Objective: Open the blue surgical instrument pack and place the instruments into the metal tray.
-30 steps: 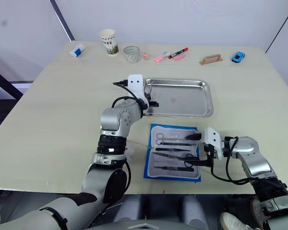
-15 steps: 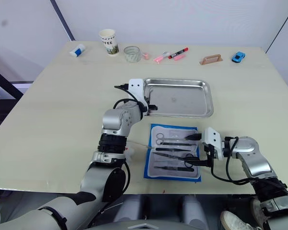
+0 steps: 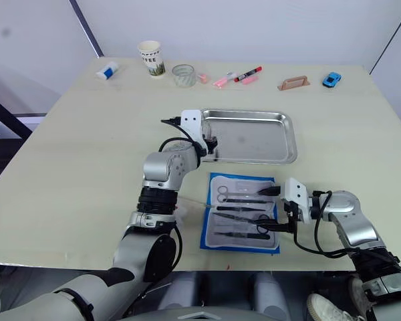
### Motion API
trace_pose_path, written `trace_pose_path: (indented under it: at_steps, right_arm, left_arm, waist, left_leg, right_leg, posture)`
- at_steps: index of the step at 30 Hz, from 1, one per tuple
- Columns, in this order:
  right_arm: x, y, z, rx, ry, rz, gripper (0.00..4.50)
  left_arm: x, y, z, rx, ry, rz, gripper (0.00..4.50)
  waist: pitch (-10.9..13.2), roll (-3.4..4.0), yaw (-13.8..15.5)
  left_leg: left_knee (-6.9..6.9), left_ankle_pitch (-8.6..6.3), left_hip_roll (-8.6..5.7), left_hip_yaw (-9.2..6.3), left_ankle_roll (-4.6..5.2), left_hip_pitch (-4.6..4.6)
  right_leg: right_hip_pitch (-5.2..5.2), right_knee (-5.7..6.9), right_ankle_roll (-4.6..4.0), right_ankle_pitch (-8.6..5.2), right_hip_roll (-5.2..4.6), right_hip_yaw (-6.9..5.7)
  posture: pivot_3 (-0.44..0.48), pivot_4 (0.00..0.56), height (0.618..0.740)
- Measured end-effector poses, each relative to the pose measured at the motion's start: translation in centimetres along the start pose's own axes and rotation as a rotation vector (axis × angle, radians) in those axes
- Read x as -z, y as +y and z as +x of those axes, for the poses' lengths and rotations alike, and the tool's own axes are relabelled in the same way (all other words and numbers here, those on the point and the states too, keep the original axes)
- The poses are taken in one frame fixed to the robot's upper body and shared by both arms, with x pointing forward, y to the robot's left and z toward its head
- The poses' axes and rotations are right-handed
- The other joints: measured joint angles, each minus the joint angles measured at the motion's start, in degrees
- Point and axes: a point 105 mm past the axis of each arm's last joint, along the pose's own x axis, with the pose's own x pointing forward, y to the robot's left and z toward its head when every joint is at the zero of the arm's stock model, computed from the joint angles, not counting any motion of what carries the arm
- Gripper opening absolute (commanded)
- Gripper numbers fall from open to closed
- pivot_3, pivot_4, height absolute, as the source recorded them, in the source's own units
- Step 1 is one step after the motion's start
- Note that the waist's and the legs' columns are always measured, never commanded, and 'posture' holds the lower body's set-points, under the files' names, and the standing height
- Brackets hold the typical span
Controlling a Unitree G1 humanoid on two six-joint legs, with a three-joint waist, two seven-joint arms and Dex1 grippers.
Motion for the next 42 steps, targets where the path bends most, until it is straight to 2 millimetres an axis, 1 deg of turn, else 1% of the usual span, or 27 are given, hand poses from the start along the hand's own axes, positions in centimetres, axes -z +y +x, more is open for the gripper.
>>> trace_pose_path:
  at_steps: [3, 4, 6, 10, 11, 12, 13, 14, 15, 17, 19, 20, 22, 23, 26, 28, 29, 32, 35, 38, 42]
  right_arm:
    - [0.0, 0.0, 0.0, 0.0, 0.0, 0.0, 4.5]
    - [0.0, 0.0, 0.0, 0.0, -0.001, -0.001, 4.5]
    - [0.0, 0.0, 0.0, 0.001, -0.001, -0.001, 4.5]
    - [0.0, 0.0, 0.0, 0.002, -0.001, 0.0, 4.5]
    - [0.0, -0.1, 0.0, 0.002, -0.002, -0.001, 4.5]
    - [-0.1, -0.1, 0.0, 0.002, -0.002, -0.001, 4.5]
    - [0.0, 0.0, 0.0, 0.002, -0.002, -0.001, 4.5]
    - [0.0, 0.0, 0.0, 0.003, -0.001, 0.0, 4.5]
    - [0.0, 0.0, 0.1, 0.003, -0.002, 0.0, 4.5]
    - [0.0, 0.0, 0.1, 0.004, -0.002, 0.001, 4.5]
    - [0.0, 0.0, 0.1, 0.004, -0.004, 0.001, 4.5]
    - [0.0, 0.0, 0.1, 0.005, -0.004, 0.001, 4.5]
    - [0.0, 0.1, 0.0, 0.01, -0.004, 0.002, 4.5]
    - [0.0, 0.1, 0.0, 0.01, -0.005, 0.002, 4.5]
    - [0.0, 0.1, 0.0, 0.016, -0.004, 0.001, 4.5]
    - [0.0, 0.1, 0.0, 0.017, -0.005, 0.001, 4.5]
    - [0.0, 0.1, 0.0, 0.019, -0.005, 0.0, 4.5]
    - [0.1, 0.2, 0.0, 0.023, -0.005, 0.003, 4.5]
    - [0.1, 0.2, 0.0, 0.028, -0.006, 0.005, 4.5]
    - [0.0, 0.2, 0.0, 0.033, -0.006, 0.004, 4.5]
    - [-0.1, 0.2, 0.1, 0.034, -0.01, 0.003, 4.5]
  left_arm:
    - [-0.4, -0.2, -0.3, 0.017, -0.014, -0.002, 2.74]
    - [-1.7, -1.1, -1.6, 0.121, -0.068, 0.016, 2.74]
    - [-2.2, -1.4, -2.1, 0.165, -0.09, 0.029, 2.74]
    - [-4.3, -2.3, -4.2, 0.365, -0.23, 0.076, 2.74]
    - [-4.7, -2.6, -5.0, 0.451, -0.295, 0.097, 2.74]
    - [-4.6, -2.9, -5.6, 0.531, -0.325, 0.127, 2.74]
    - [-4.5, -2.9, -5.7, 0.542, -0.327, 0.132, 2.74]
    - [-3.9, -3.0, -6.5, 0.666, -0.324, 0.157, 2.74]
    - [-3.3, -2.7, -7.3, 0.76, -0.312, 0.182, 2.74]
    - [-3.0, -2.3, -7.8, 0.814, -0.309, 0.201, 2.74]
    - [-2.0, -1.5, -9.5, 0.967, -0.282, 0.264, 2.74]
    - [-1.7, -1.2, -9.8, 0.987, -0.274, 0.289, 2.74]
    - [0.2, -0.1, -10.8, 1.073, -0.206, 0.395, 2.74]
    - [0.5, 0.0, -10.8, 1.08, -0.198, 0.401, 2.74]
    - [2.7, 0.4, -11.6, 1.174, -0.114, 0.495, 2.74]
    - [3.3, 0.6, -11.7, 1.182, -0.094, 0.528, 2.74]
    - [4.2, 1.1, -11.5, 1.183, -0.06, 0.586, 2.74]
    - [5.7, 1.2, -11.3, 1.202, -0.016, 0.604, 2.74]
    - [6.4, 0.8, -11.0, 1.207, 0.002, 0.641, 2.74]
    - [7.0, -0.1, -9.9, 1.191, 0.022, 0.67, 2.74]
    - [6.6, -1.0, -8.9, 1.161, 0.021, 0.698, 2.74]
  waist:
    - [0.0, 0.0, -0.01]
    - [0.01, 0.01, -0.05]
    - [0.01, 0.02, -0.05]
    - [-0.01, 0.04, -0.05]
    - [-0.01, 0.05, -0.08]
    - [-0.01, 0.06, -0.11]
    - [-0.01, 0.07, -0.1]
    - [-0.01, 0.07, -0.05]
    - [0.0, 0.08, -0.1]
    - [0.0, 0.08, -0.08]
    - [0.0, 0.1, -0.18]
    - [0.0, 0.1, -0.13]
    - [0.0, 0.1, -0.06]
    - [0.0, 0.1, -0.05]
    - [0.0, 0.1, -0.02]
    - [0.01, 0.11, -0.02]
    - [0.0, 0.12, -0.06]
    - [0.01, 0.11, 0.05]
    - [0.0, 0.11, 0.03]
    - [0.0, 0.11, 0.02]
    - [0.0, 0.11, -0.08]
  left_leg:
    - [0.0, 0.0, 0.0, 0.01, 0.0, 0.0]
    - [-0.01, 0.0, 0.0, 0.0, -0.01, 0.0]
    - [-0.01, 0.01, 0.0, 0.0, -0.02, 0.01]
    - [-0.02, 0.02, 0.01, 0.02, -0.03, 0.03]
    - [-0.03, 0.02, 0.02, 0.05, -0.04, 0.04]
    - [-0.03, 0.03, 0.02, 0.06, -0.06, 0.05]
    - [-0.03, 0.03, 0.02, 0.06, -0.06, 0.05]
    - [-0.02, 0.03, 0.02, 0.06, -0.07, 0.05]
    - [-0.03, 0.03, 0.02, 0.06, -0.06, 0.05]
    - [-0.03, 0.03, 0.02, 0.05, -0.06, 0.05]
    - [-0.04, 0.02, 0.03, 0.06, -0.05, 0.05]
    - [-0.04, 0.02, 0.03, 0.05, -0.04, 0.05]
    - [-0.04, -0.04, 0.03, 0.06, 0.06, 0.05]
    - [-0.04, -0.04, 0.03, 0.06, 0.07, 0.05]
    - [-0.02, -0.13, 0.04, 0.06, 0.21, 0.04]
    - [-0.03, -0.13, 0.05, 0.04, 0.22, 0.04]
    - [-0.03, -0.13, 0.05, 0.06, 0.22, 0.05]
    - [-0.01, -0.14, 0.06, 0.06, 0.23, 0.01]
    - [-0.02, -0.14, 0.06, 0.05, 0.24, 0.02]
    - [-0.01, -0.14, 0.05, 0.06, 0.25, 0.02]
    - [-0.02, -0.15, 0.06, 0.04, 0.25, 0.02]
  right_leg:
    - [0.0, 0.0, 0.0, 0.0, -0.01, 0.01]
    - [-0.01, 0.02, 0.0, 0.0, 0.0, 0.01]
    - [-0.01, 0.02, 0.0, 0.0, 0.0, 0.0]
    - [0.0, 0.01, 0.0, 0.0, -0.01, 0.02]
    - [-0.01, 0.0, -0.01, 0.0, -0.01, 0.03]
    - [0.0, 0.01, -0.01, 0.0, -0.01, 0.03]
    - [0.0, 0.01, -0.01, 0.0, -0.01, 0.03]
    - [0.0, 0.01, -0.01, 0.0, -0.01, 0.01]
    - [-0.01, 0.01, -0.01, -0.01, -0.01, 0.02]
    - [0.0, 0.0, -0.01, -0.01, 0.0, 0.0]
    - [-0.01, -0.01, -0.02, -0.01, 0.01, 0.01]
    - [-0.01, -0.02, -0.01, -0.01, 0.01, 0.01]
    - [0.0, -0.02, -0.02, -0.02, 0.01, 0.01]
    - [0.0, -0.02, -0.02, -0.02, 0.01, 0.01]
    - [0.0, -0.02, -0.02, -0.02, 0.01, 0.0]
    - [-0.02, -0.02, -0.02, -0.02, 0.03, -0.01]
    - [-0.01, -0.03, -0.02, -0.02, 0.04, 0.02]
    - [-0.02, -0.03, -0.02, -0.02, 0.03, -0.01]
    - [-0.01, -0.03, -0.02, -0.02, 0.04, -0.01]
    - [-0.01, -0.03, -0.02, -0.02, 0.05, 0.0]
    - [-0.02, -0.02, -0.02, -0.02, 0.07, 0.01]
  posture:
    - [0.0, 0.15, 0.74]
    - [0.0, 0.15, 0.74]
    - [0.0, 0.15, 0.74]
    - [0.0, 0.15, 0.74]
    - [0.0, 0.15, 0.74]
    - [0.0, 0.15, 0.74]
    - [0.0, 0.15, 0.74]
    - [0.0, 0.15, 0.74]
    - [0.0, 0.15, 0.74]
    - [0.0, 0.15, 0.74]
    - [0.0, 0.15, 0.74]
    - [0.0, 0.15, 0.74]
    - [0.0, 0.15, 0.74]
    - [0.0, 0.15, 0.74]
    - [0.0, 0.15, 0.74]
    - [0.0, 0.15, 0.74]
    - [0.0, 0.15, 0.74]
    - [0.0, 0.15, 0.74]
    - [0.0, 0.15, 0.74]
    - [0.0, 0.15, 0.74]
    - [0.0, 0.15, 0.74]
